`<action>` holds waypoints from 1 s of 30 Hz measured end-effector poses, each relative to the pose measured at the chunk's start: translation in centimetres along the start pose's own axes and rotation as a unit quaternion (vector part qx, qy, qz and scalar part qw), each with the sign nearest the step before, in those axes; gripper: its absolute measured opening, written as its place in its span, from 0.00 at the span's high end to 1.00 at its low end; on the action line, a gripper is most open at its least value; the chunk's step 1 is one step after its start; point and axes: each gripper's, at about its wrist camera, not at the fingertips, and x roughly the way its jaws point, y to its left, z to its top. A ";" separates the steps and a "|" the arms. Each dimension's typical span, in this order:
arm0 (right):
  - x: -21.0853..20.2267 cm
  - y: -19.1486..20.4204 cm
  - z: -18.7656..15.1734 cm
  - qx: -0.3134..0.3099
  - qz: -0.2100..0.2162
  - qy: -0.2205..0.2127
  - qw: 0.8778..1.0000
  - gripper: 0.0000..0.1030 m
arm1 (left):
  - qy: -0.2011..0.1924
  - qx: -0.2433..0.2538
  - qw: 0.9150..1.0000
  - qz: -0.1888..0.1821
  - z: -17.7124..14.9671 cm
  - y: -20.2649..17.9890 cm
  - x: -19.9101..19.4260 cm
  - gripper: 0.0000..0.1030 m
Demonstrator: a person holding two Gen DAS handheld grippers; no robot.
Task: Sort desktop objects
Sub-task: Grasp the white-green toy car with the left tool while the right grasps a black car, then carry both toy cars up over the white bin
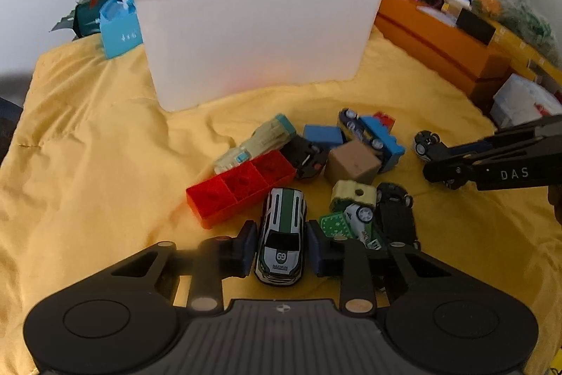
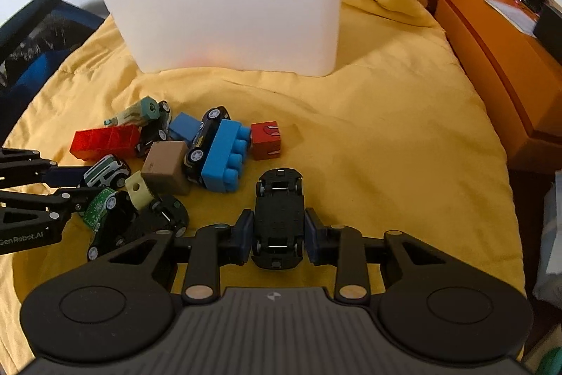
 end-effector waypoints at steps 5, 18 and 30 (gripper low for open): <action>-1.9 -0.4 -0.1 0.014 0.012 -0.023 1.000 0.68 | -0.027 -0.034 0.999 -0.003 0.2 1.1 -2.6 0.68; -7.2 0.1 5.8 0.028 0.055 -0.102 0.993 0.68 | -0.085 -0.089 0.992 0.033 6.3 4.2 -8.6 0.67; -9.4 0.1 14.6 0.011 0.068 -0.133 0.989 0.68 | -0.100 -0.094 0.989 0.049 14.9 6.7 -9.7 0.67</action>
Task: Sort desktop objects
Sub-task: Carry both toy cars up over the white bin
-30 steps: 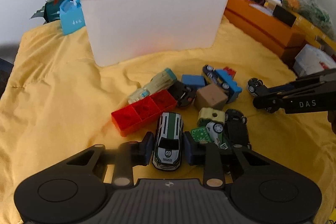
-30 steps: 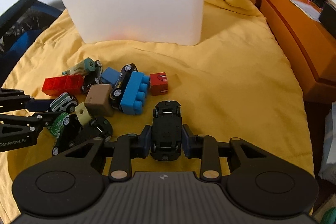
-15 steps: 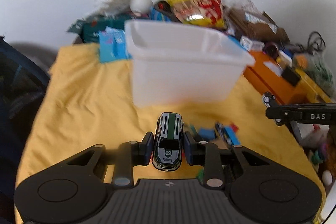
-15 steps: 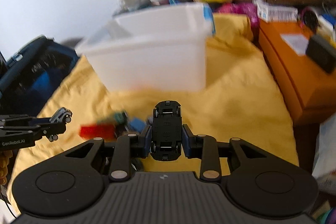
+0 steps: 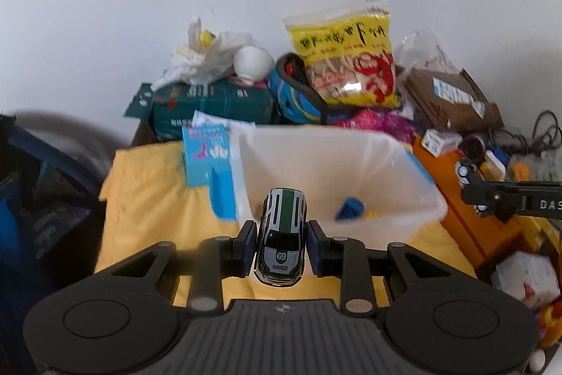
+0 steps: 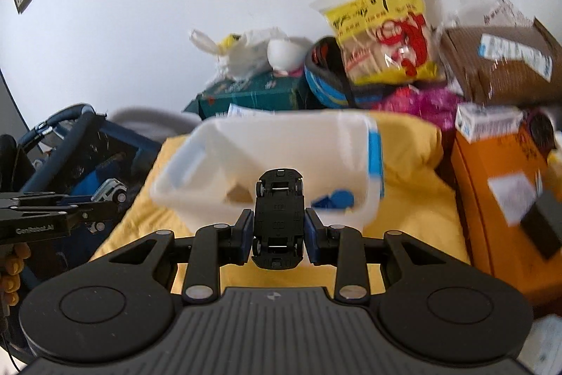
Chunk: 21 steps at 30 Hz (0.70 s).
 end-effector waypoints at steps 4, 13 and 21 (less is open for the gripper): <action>0.0 0.0 2.7 0.000 0.000 -0.003 1.000 0.68 | -0.003 0.001 1.000 -0.004 2.5 0.0 0.5 0.67; 1.2 0.4 6.3 -0.014 0.003 0.007 1.000 0.68 | 0.009 0.005 1.000 -0.013 6.3 -1.1 2.5 0.67; 3.5 0.4 8.0 -0.016 0.002 0.037 0.999 0.68 | 0.037 0.012 0.999 -0.014 7.9 -1.8 4.9 0.67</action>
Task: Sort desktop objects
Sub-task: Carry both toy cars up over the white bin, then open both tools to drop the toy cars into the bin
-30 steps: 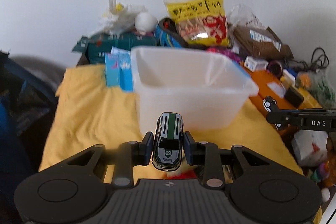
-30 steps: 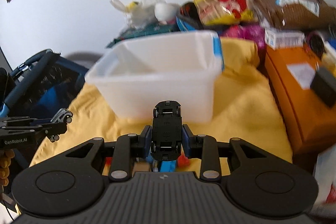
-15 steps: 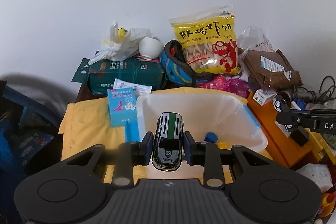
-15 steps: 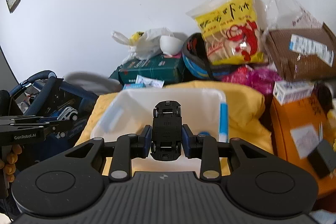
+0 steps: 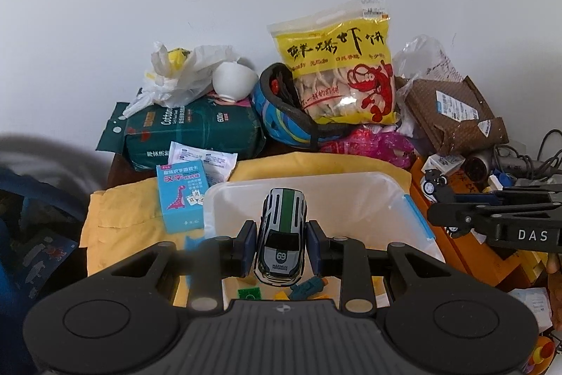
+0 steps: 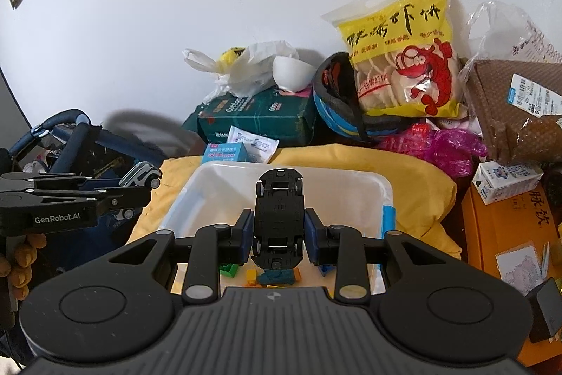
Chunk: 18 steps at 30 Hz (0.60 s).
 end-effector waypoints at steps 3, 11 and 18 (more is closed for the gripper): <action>0.8 -0.2 0.4 0.001 -0.001 0.013 1.000 0.68 | 0.006 0.000 1.000 0.002 0.4 -0.1 0.6 0.67; 2.7 -0.4 0.8 -0.006 -0.009 0.037 0.999 0.68 | 0.021 -0.001 1.000 0.006 0.9 -0.2 2.0 0.67; 4.1 -1.4 0.6 0.003 -0.014 0.054 0.998 0.68 | 0.034 0.003 0.999 0.011 0.5 0.0 3.1 0.67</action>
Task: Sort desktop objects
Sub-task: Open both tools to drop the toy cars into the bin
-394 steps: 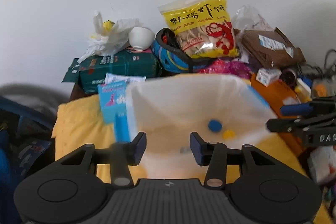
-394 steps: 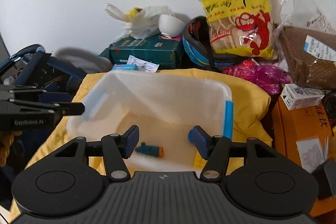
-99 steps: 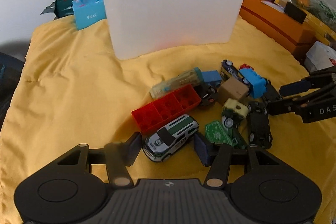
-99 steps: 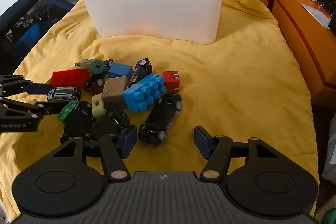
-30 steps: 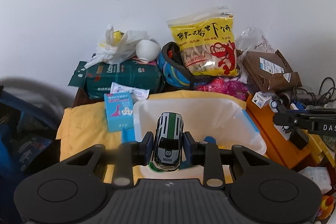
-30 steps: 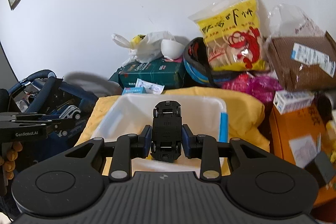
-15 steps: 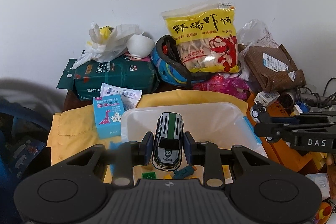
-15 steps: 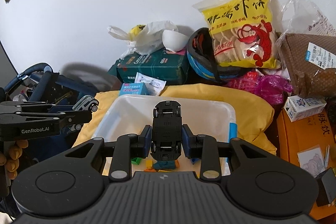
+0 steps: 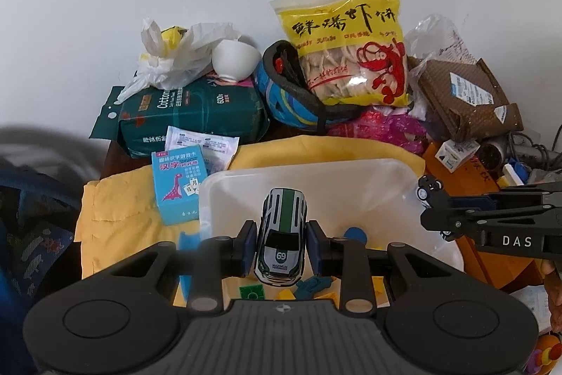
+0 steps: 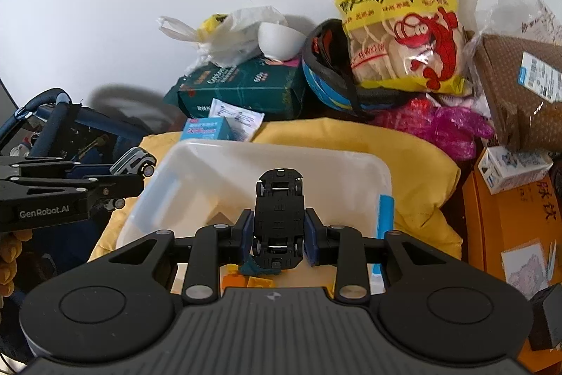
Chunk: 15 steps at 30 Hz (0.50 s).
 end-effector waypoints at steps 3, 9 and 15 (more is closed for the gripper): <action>0.5 -0.4 -0.1 0.003 -0.006 0.005 1.000 0.67 | -0.004 0.003 1.000 0.010 -0.1 -0.1 0.3 0.63; 0.7 -1.0 -0.6 0.013 -0.010 -0.007 1.000 0.42 | -0.011 -0.010 1.000 0.010 -1.5 0.5 0.3 0.43; -1.2 -1.2 -4.1 0.022 0.010 -0.025 0.999 0.42 | -0.039 0.020 0.999 0.002 -7.6 -0.1 -2.3 0.43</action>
